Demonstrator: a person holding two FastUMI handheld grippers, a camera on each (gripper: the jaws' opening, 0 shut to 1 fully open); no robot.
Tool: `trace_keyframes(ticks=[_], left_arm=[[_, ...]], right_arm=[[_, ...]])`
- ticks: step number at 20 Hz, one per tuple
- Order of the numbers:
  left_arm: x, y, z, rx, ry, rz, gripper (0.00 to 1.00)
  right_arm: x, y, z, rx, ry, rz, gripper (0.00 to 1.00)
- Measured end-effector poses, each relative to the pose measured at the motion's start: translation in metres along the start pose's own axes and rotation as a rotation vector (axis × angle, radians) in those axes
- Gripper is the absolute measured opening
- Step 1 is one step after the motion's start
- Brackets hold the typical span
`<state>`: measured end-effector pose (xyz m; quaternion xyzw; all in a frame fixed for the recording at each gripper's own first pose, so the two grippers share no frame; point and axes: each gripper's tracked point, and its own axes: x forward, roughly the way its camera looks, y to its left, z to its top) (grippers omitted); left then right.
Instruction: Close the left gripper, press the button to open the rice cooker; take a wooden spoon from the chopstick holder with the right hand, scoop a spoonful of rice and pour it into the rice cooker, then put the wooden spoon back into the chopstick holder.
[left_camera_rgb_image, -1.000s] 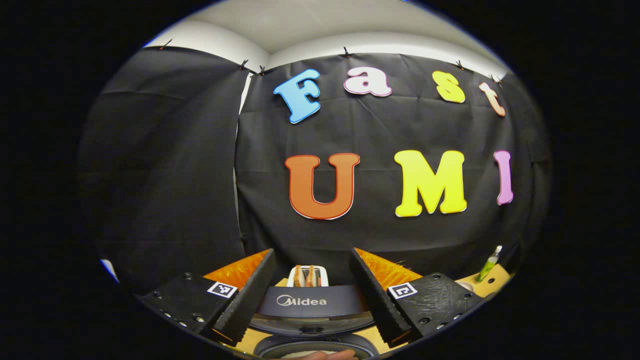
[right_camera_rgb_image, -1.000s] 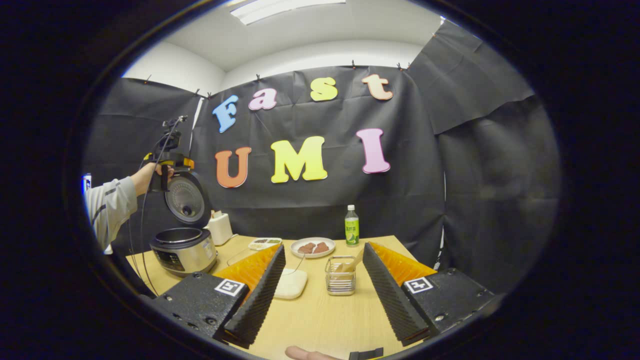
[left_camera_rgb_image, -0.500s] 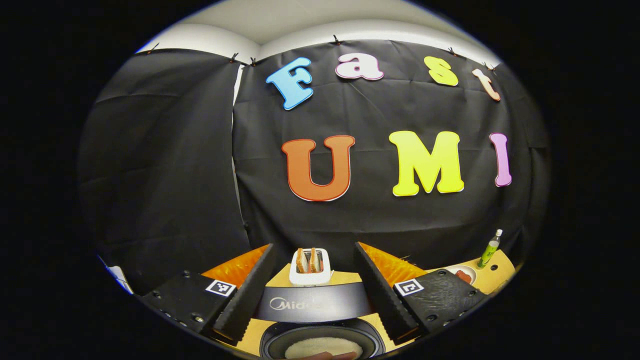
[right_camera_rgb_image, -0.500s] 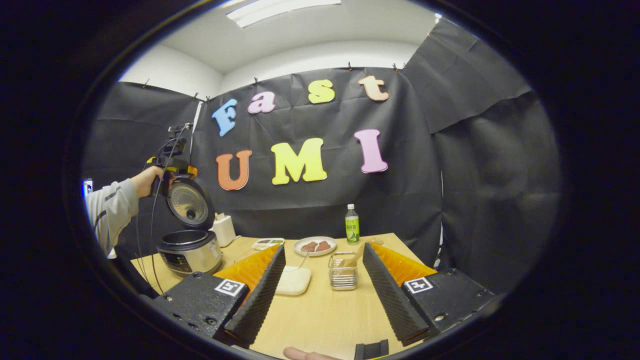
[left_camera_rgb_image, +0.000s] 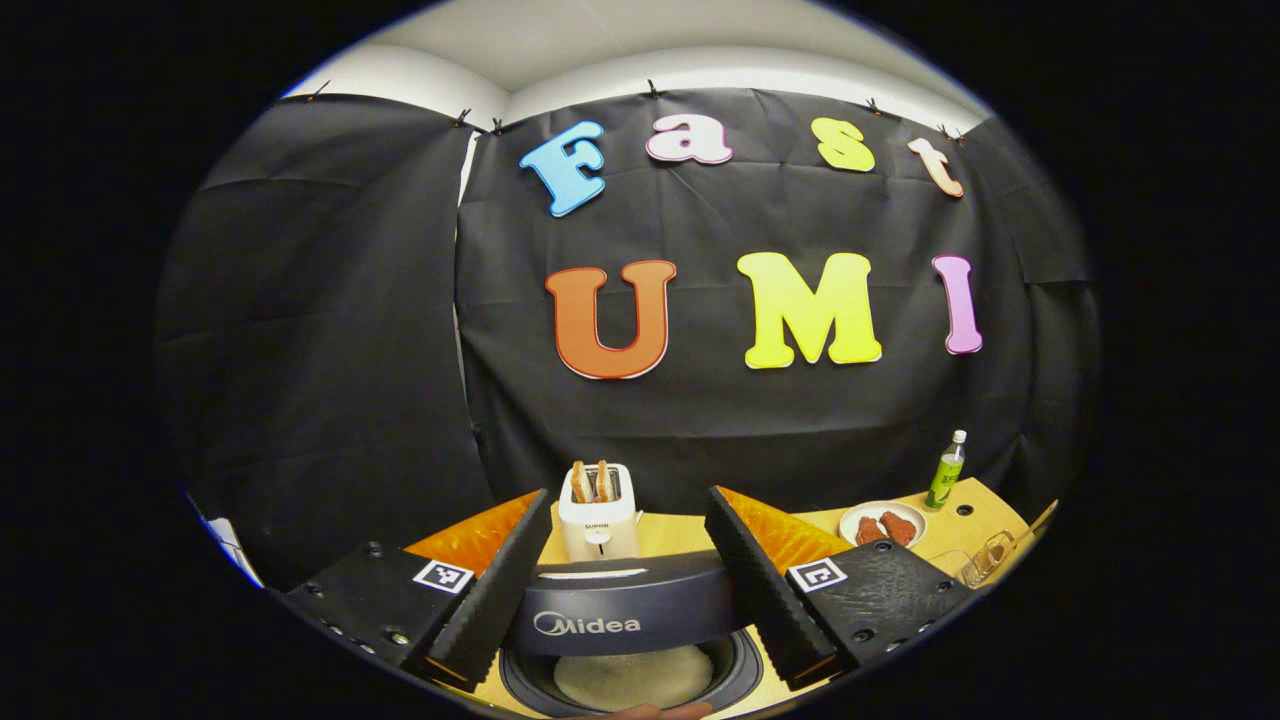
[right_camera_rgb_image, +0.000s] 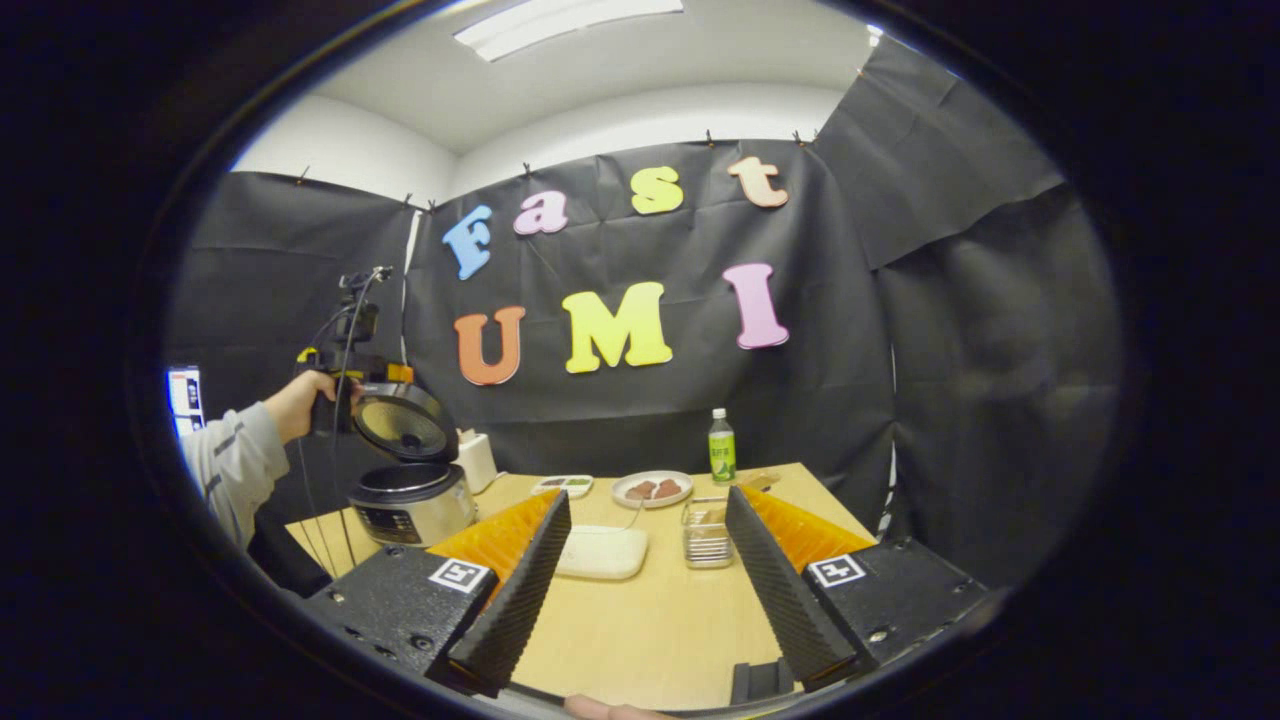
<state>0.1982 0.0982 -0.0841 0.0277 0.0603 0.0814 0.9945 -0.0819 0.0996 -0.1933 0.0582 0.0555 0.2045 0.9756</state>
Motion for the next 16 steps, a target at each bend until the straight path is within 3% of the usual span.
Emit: trace_keyframes(ticks=[5,6,7,14,15,16], left_arm=[[-0.027,-0.010,-0.043,-0.017,0.020,-0.028,0.96],[-0.030,-0.006,-0.049,-0.030,0.028,-0.021,0.96],[-0.033,-0.003,-0.057,-0.036,0.042,-0.013,0.96],[-0.047,-0.001,-0.106,-0.064,0.147,-0.017,0.96],[-0.048,-0.001,-0.110,-0.055,0.146,-0.014,0.97],[-0.049,-0.001,-0.114,-0.052,0.153,-0.010,0.97]], right_arm=[[-0.016,0.019,0.006,-0.029,-0.003,0.023,1.00],[-0.018,0.023,0.008,-0.033,-0.008,0.028,0.95],[-0.022,0.026,0.009,-0.036,-0.014,0.034,1.00],[-0.029,0.046,0.027,-0.016,-0.051,0.071,1.00],[-0.028,0.047,0.021,-0.019,-0.041,0.069,0.94],[-0.026,0.048,0.017,-0.014,-0.028,0.071,1.00]])
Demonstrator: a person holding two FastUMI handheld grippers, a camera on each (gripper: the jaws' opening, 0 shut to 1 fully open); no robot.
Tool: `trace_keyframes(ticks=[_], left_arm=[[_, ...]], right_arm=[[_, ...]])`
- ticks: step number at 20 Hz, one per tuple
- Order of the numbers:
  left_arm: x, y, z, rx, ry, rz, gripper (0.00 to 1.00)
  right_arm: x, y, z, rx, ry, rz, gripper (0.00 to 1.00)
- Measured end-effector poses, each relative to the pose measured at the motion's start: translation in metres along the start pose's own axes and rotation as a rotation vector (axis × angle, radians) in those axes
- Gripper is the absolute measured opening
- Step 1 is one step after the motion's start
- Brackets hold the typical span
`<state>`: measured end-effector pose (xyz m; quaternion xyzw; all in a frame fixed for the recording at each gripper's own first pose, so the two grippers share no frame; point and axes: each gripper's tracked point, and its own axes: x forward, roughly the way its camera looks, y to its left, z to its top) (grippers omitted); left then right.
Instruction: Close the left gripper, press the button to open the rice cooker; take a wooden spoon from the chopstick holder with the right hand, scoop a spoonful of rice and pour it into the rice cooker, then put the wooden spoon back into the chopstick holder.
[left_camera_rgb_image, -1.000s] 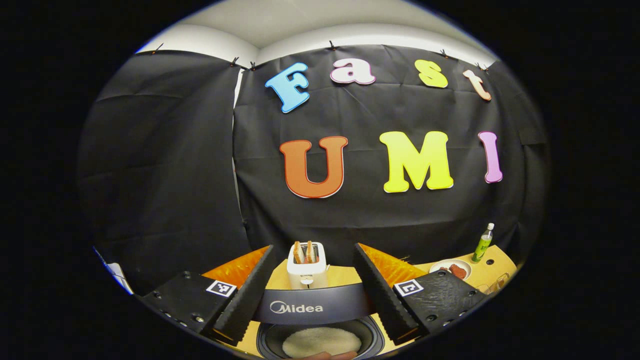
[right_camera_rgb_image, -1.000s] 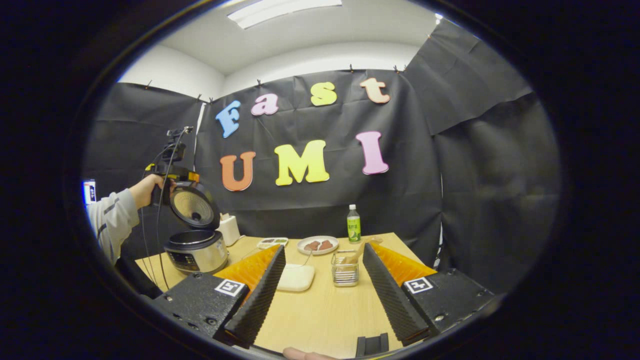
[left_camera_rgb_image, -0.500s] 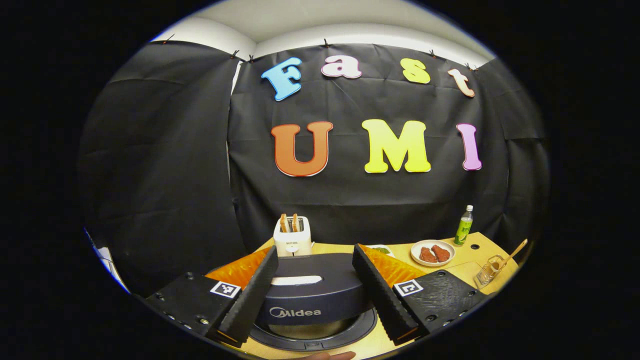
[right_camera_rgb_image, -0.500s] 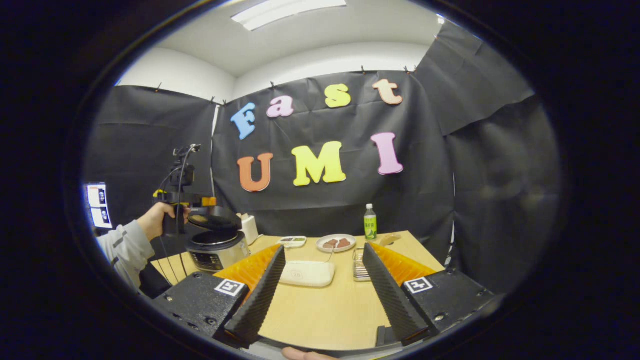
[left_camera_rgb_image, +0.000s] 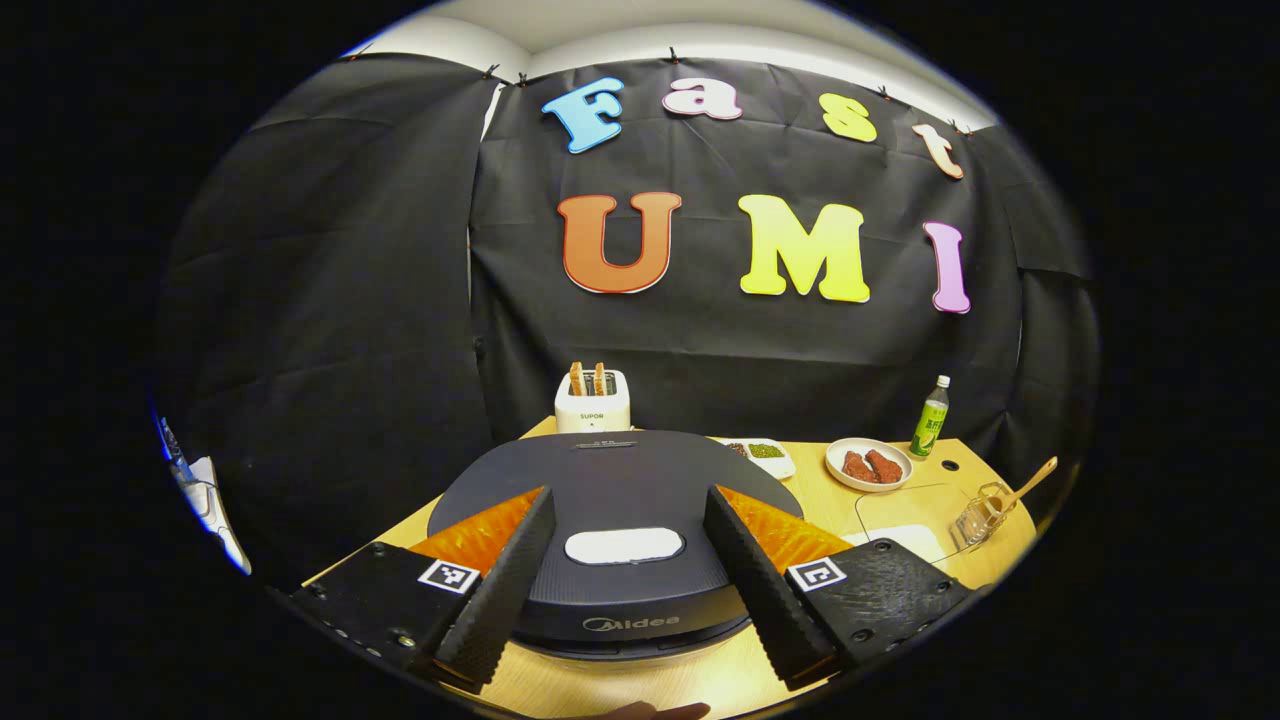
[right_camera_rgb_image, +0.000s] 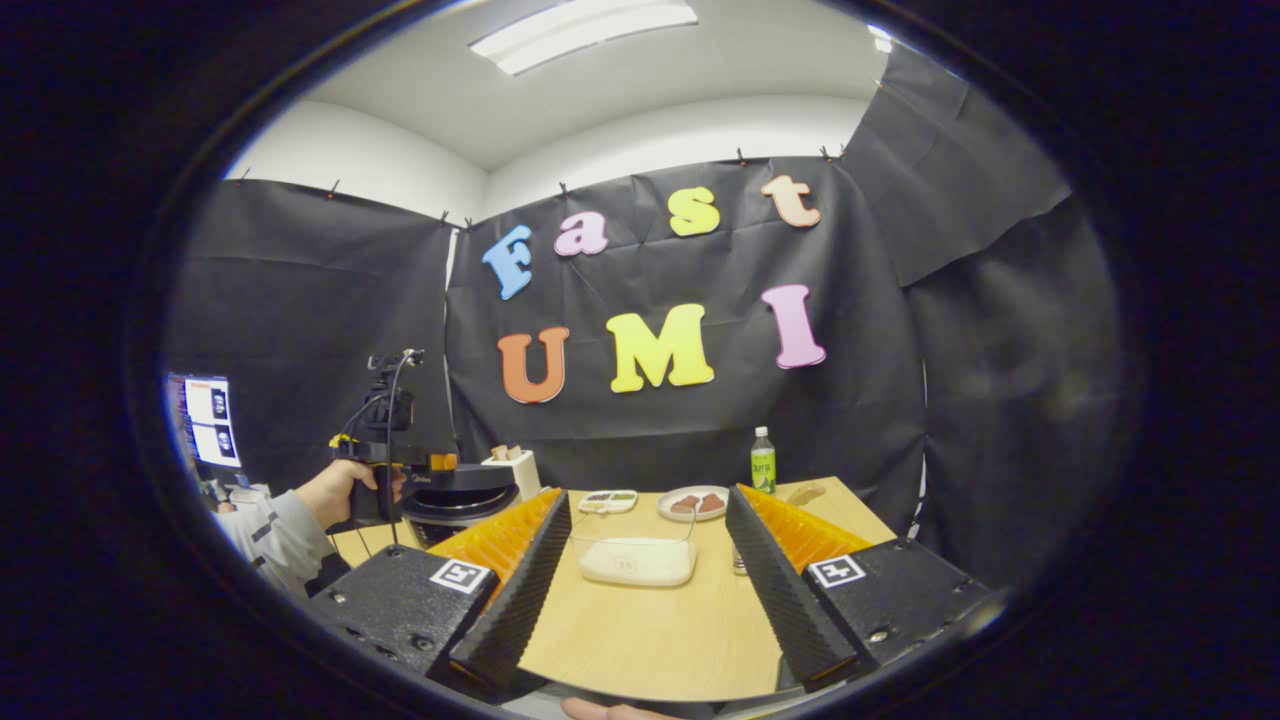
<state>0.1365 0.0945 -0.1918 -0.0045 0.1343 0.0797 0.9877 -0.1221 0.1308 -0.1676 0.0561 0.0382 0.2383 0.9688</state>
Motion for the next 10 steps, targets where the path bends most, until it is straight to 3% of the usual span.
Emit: trace_keyframes(ticks=[5,6,7,9,10], left_arm=[[-0.001,-0.001,-0.030,-0.004,0.068,0.004,0.97],[-0.002,-0.002,-0.024,0.006,0.030,-0.005,0.98],[-0.001,-0.001,-0.028,-0.015,0.050,-0.002,0.98],[-0.005,-0.001,-0.030,-0.032,0.054,0.018,0.94],[-0.005,-0.001,-0.032,-0.033,0.057,0.031,0.94]], right_arm=[[0.006,0.015,-0.018,0.047,0.063,0.047,1.00],[0.006,0.017,-0.020,0.051,0.071,0.056,1.00],[0.006,0.015,-0.020,0.054,0.074,0.057,0.95],[0.005,0.015,-0.021,0.059,0.077,0.051,1.00],[0.005,0.016,-0.021,0.060,0.079,0.052,0.95]])
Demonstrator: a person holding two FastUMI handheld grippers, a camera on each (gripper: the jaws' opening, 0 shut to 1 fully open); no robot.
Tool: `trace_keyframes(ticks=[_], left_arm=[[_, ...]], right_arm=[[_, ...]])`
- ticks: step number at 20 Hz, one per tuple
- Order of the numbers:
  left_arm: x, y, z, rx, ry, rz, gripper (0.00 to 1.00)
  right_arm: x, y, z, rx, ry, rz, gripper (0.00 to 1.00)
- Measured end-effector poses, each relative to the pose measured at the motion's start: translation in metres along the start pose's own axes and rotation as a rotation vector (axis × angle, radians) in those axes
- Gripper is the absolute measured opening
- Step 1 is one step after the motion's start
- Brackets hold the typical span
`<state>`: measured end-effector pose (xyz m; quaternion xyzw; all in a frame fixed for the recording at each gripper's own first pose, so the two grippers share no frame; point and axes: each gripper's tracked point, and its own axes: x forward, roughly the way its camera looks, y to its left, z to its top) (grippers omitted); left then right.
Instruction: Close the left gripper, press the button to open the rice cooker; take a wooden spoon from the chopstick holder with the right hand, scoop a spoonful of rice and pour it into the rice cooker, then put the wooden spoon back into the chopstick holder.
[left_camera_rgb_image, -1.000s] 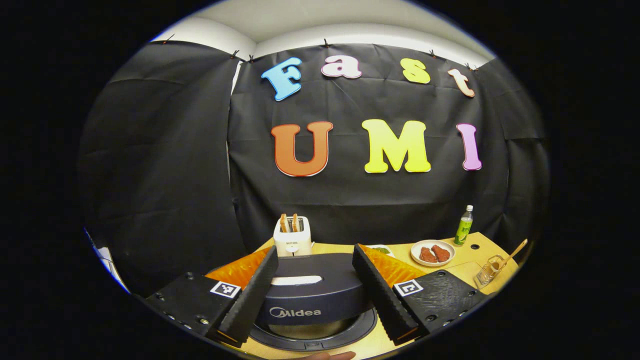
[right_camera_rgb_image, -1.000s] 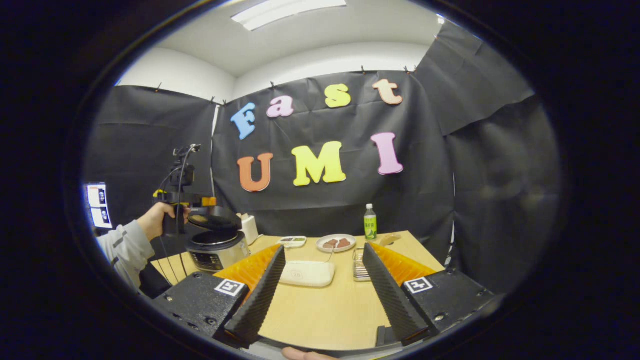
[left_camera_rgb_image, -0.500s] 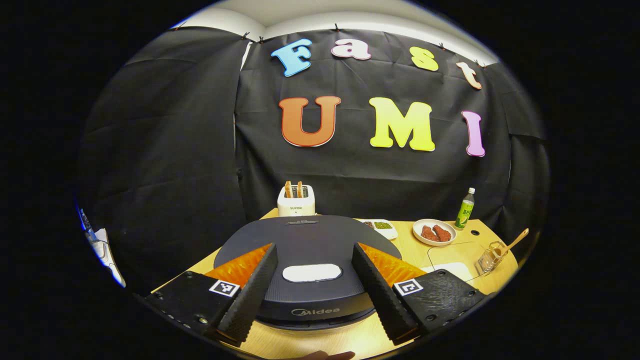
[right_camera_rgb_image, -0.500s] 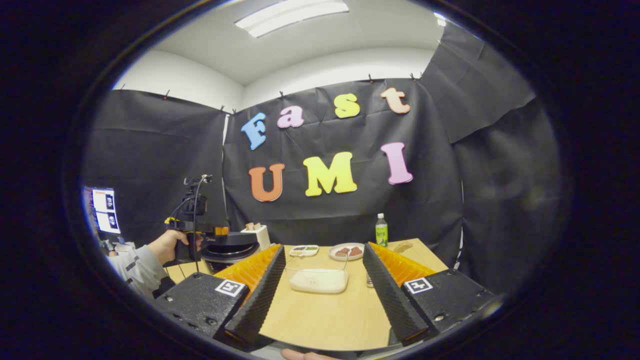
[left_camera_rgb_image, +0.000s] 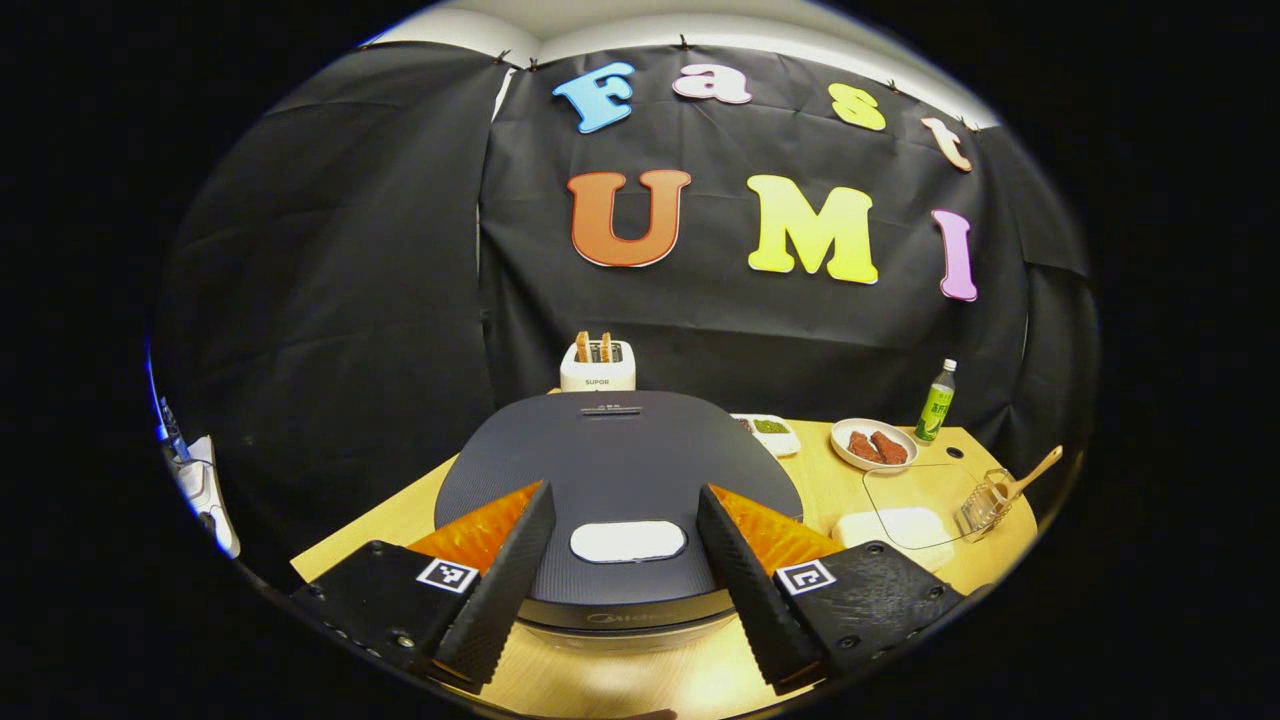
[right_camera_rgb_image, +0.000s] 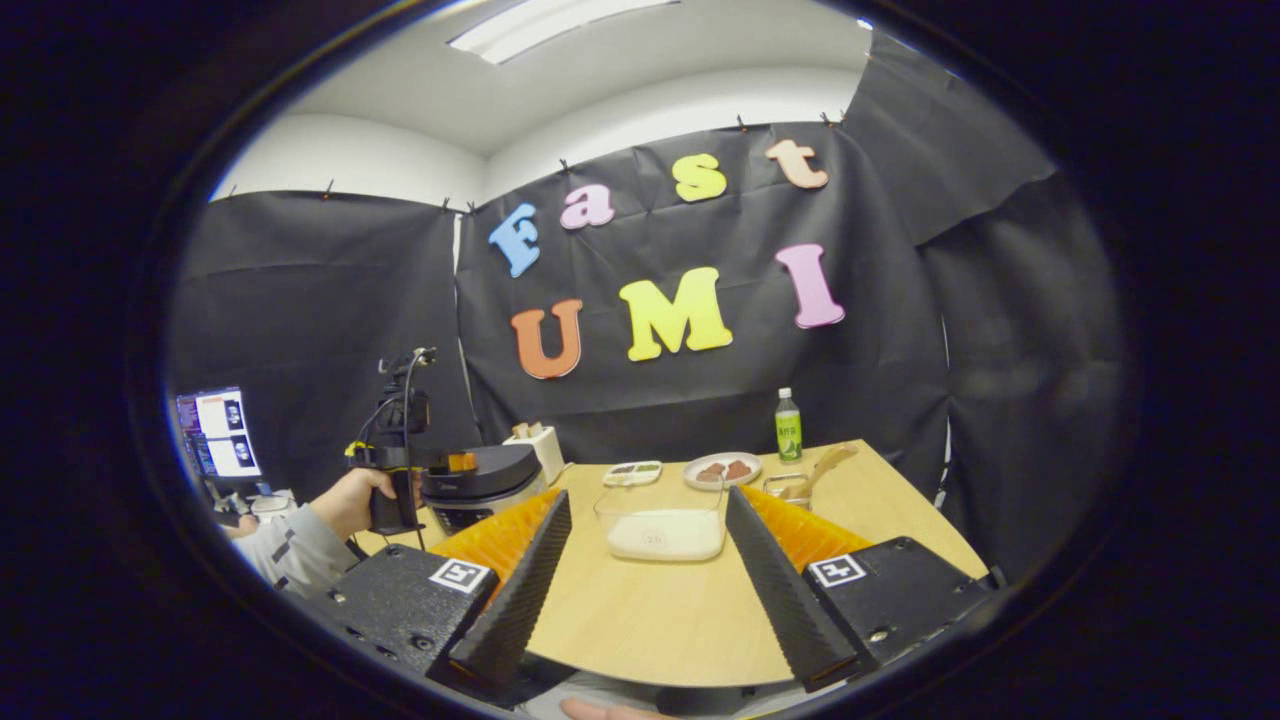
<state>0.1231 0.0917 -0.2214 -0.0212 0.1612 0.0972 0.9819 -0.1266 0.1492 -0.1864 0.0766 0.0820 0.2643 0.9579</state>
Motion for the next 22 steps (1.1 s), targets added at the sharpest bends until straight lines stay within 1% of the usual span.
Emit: trace_keyframes(ticks=[1,2,3,4,6,7,9,10,11,14,15,18,20,22], left_arm=[[-0.002,0.001,-0.001,0.004,-0.002,0.013,0.94],[-0.005,0.000,-0.002,0.010,-0.002,0.019,0.94],[-0.008,0.000,-0.003,0.013,-0.006,0.023,0.94],[-0.013,0.001,-0.002,0.010,-0.016,0.024,0.94],[-0.011,0.000,-0.003,0.022,-0.055,0.023,0.94],[-0.011,0.000,-0.002,0.028,-0.077,0.024,0.94],[-0.007,0.000,-0.010,0.021,-0.080,0.027,0.94],[-0.009,-0.001,-0.008,0.019,-0.101,0.030,0.95],[-0.006,-0.001,-0.010,0.023,-0.109,0.035,0.94],[-0.006,-0.001,-0.004,0.050,-0.165,0.043,0.94],[-0.007,-0.001,-0.006,0.058,-0.164,0.039,0.93],[-0.011,-0.001,-0.006,0.041,-0.128,0.025,0.93],[-0.019,-0.001,-0.005,0.060,-0.109,0.019,0.92],[-0.029,-0.006,-0.001,0.074,-0.097,-0.005,0.90]], right_arm=[[0.001,0.001,-0.002,-0.001,0.004,0.001,0.95],[0.001,0.001,-0.002,-0.004,0.008,0.001,1.00],[0.000,0.000,-0.003,-0.004,0.008,0.000,0.95],[-0.001,-0.001,-0.002,-0.003,0.007,-0.003,0.94],[-0.001,-0.002,-0.004,0.001,0.012,-0.006,0.94],[0.000,-0.001,-0.006,0.005,0.016,-0.007,1.00],[0.000,0.000,-0.009,0.007,0.027,-0.003,1.00],[0.000,0.001,-0.010,0.003,0.031,-0.002,1.00],[0.000,0.002,-0.011,-0.002,0.034,-0.001,0.95],[0.003,0.003,-0.009,-0.017,0.032,-0.002,0.94],[0.002,0.002,-0.008,-0.021,0.029,-0.007,0.94],[0.005,-0.004,-0.005,-0.028,0.023,-0.030,0.94],[0.008,-0.008,-0.003,-0.037,0.023,-0.046,0.94],[0.010,-0.014,0.001,-0.043,0.020,-0.068,0.95]])
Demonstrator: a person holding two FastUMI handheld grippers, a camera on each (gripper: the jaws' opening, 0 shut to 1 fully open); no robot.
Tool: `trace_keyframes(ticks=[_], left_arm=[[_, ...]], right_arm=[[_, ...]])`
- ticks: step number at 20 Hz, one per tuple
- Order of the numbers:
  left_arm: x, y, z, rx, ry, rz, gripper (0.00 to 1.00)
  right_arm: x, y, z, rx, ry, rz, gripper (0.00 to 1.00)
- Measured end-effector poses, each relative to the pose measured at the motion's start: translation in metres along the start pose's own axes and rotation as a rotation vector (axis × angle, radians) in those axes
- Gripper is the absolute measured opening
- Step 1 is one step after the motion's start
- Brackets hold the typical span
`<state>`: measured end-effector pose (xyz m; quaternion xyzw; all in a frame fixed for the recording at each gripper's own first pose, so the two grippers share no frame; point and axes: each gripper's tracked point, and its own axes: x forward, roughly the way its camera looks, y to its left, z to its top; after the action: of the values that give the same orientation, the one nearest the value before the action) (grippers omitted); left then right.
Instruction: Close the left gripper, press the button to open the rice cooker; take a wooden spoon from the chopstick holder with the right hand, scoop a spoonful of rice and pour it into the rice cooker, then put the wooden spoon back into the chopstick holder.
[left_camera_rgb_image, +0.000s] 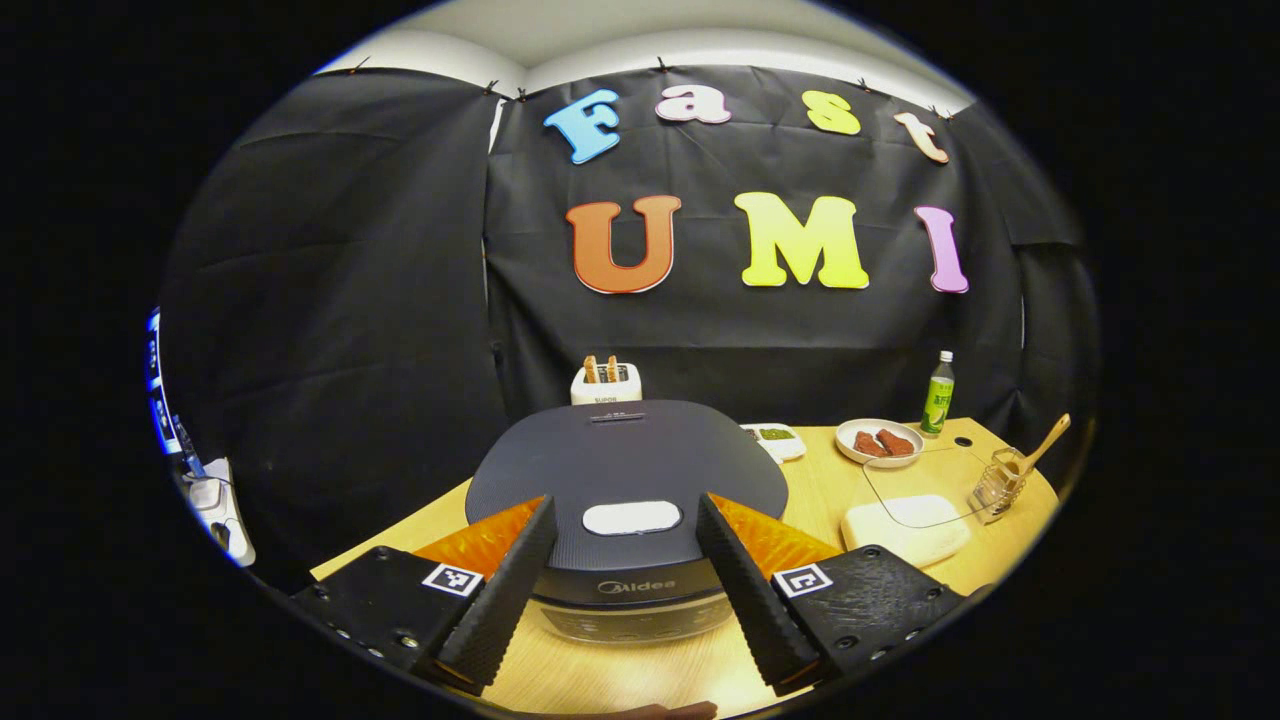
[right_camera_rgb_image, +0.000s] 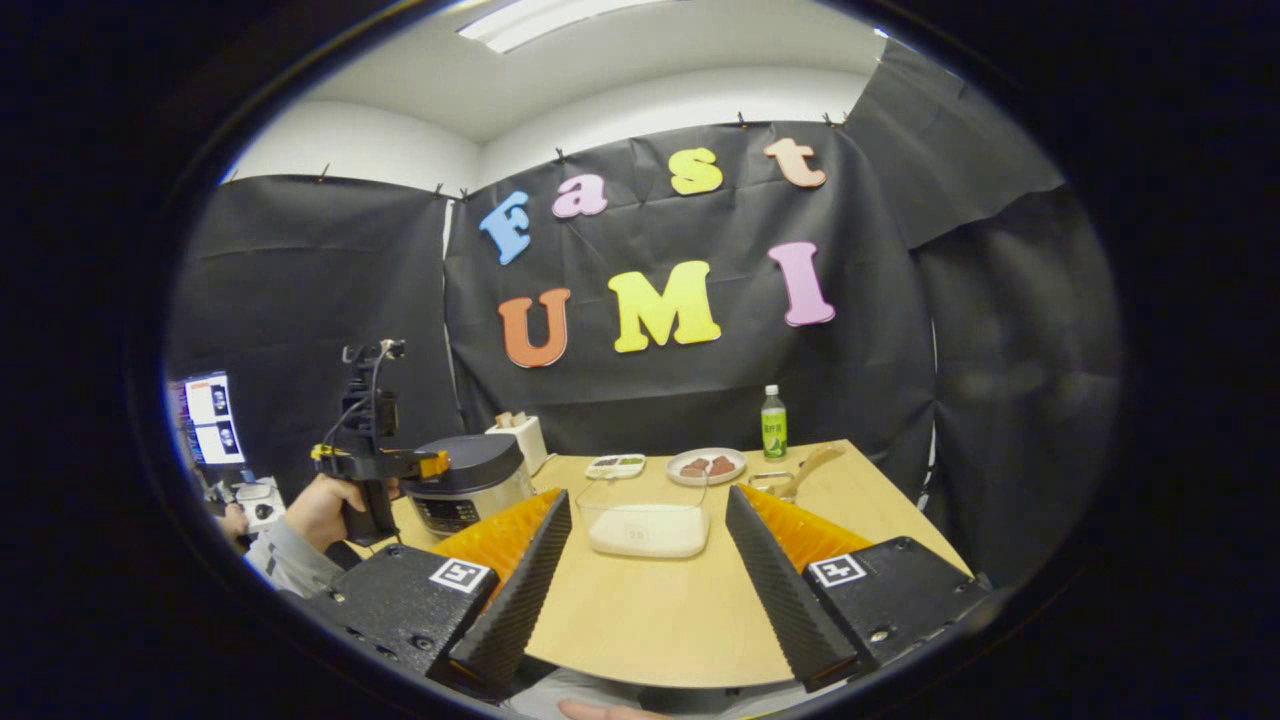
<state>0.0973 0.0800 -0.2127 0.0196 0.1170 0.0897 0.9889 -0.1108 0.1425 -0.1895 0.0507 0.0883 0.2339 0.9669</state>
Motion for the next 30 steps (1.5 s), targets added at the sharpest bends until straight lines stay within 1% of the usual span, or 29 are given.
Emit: trace_keyframes(ticks=[1,2,3,4,5,6,7,8,9,10,11,12,13,14,16,18,19,20,21,22,23,24,26,27,28,29,30], left_arm=[[-0.005,-0.002,0.002,0.000,0.007,-0.007,0.90],[-0.012,-0.001,0.005,-0.002,0.010,-0.003,0.93],[-0.019,0.001,0.010,-0.003,0.003,0.000,0.94],[-0.028,-0.004,0.016,0.000,-0.008,-0.014,0.95],[-0.037,-0.008,0.019,0.005,-0.009,-0.025,0.96],[-0.045,-0.008,0.024,0.013,-0.018,-0.027,0.95],[-0.056,-0.007,0.030,0.026,-0.034,-0.023,0.95],[-0.069,-0.006,0.036,0.030,-0.045,-0.016,0.96],[-0.082,-0.007,0.041,0.029,-0.056,-0.016,0.96],[-0.097,-0.014,0.046,0.028,-0.059,-0.029,0.95],[-0.112,-0.022,0.051,0.023,-0.066,-0.053,0.95],[-0.132,-0.026,0.059,0.018,-0.089,-0.077,0.95],[-0.148,-0.030,0.070,0.019,-0.123,-0.089,0.95],[-0.161,-0.032,0.076,0.022,-0.152,-0.098,0.95],[-0.191,-0.036,0.085,0.013,-0.185,-0.104,0.95],[-0.215,-0.038,0.092,-0.003,-0.206,-0.085,0.95],[-0.226,-0.040,0.095,0.019,-0.226,-0.077,0.95],[-0.236,-0.044,0.098,0.042,-0.250,-0.079,0.96],[-0.248,-0.049,0.103,0.057,-0.272,-0.088,0.95],[-0.256,-0.055,0.102,0.066,-0.280,-0.104,0.95],[-0.264,-0.057,0.099,0.069,-0.283,-0.111,1.00],[-0.270,-0.059,0.097,0.068,-0.289,-0.110,0.95],[-0.278,-0.062,0.093,0.063,-0.296,-0.123,0.95],[-0.281,-0.064,0.089,0.064,-0.293,-0.135,0.95],[-0.283,-0.063,0.087,0.059,-0.291,-0.141,0.95],[-0.284,-0.060,0.084,0.046,-0.283,-0.141,0.95],[-0.284,-0.058,0.079,0.031,-0.273,-0.140,0.95]], right_arm=[[0.000,-0.002,0.004,-0.003,-0.007,-0.008,1.00],[0.000,-0.004,0.007,-0.006,-0.014,-0.017,0.95],[0.000,-0.007,0.010,-0.009,-0.019,-0.028,0.95],[0.000,-0.011,0.012,-0.015,-0.019,-0.038,1.00],[0.000,-0.014,0.013,-0.020,-0.018,-0.049,0.94],[-0.001,-0.017,0.015,-0.023,-0.019,-0.062,1.00],[-0.003,-0.023,0.017,-0.023,-0.021,-0.078,0.95],[-0.004,-0.027,0.019,-0.023,-0.022,-0.091,1.00],[-0.004,-0.030,0.021,-0.025,-0.024,-0.100,0.95],[-0.005,-0.033,0.023,-0.023,-0.025,-0.108,1.00],[-0.006,-0.037,0.025,-0.018,-0.026,-0.116,1.00],[-0.006,-0.040,0.027,-0.015,-0.029,-0.122,0.95],[-0.007,-0.044,0.030,-0.017,-0.030,-0.128,0.95],[-0.009,-0.048,0.034,-0.024,-0.033,-0.136,1.00],[-0.013,-0.058,0.047,-0.037,-0.051,-0.161,1.00],[-0.020,-0.068,0.062,-0.037,-0.078,-0.188,1.00],[-0.024,-0.069,0.068,-0.034,-0.089,-0.193,1.00],[-0.028,-0.070,0.073,-0.032,-0.098,-0.197,0.95],[-0.031,-0.072,0.077,-0.034,-0.104,-0.202,1.00],[-0.034,-0.073,0.081,-0.043,-0.108,-0.208,1.00],[-0.037,-0.074,0.085,-0.055,-0.111,-0.213,1.00],[-0.038,-0.074,0.090,-0.065,-0.117,-0.219,1.00],[-0.043,-0.070,0.096,-0.097,-0.123,-0.226,1.00],[-0.045,-0.068,0.099,-0.113,-0.125,-0.230,0.95],[-0.047,-0.066,0.102,-0.124,-0.129,-0.236,1.00],[-0.049,-0.064,0.103,-0.135,-0.126,-0.240,0.95],[-0.052,-0.063,0.105,-0.140,-0.122,-0.243,1.00]])
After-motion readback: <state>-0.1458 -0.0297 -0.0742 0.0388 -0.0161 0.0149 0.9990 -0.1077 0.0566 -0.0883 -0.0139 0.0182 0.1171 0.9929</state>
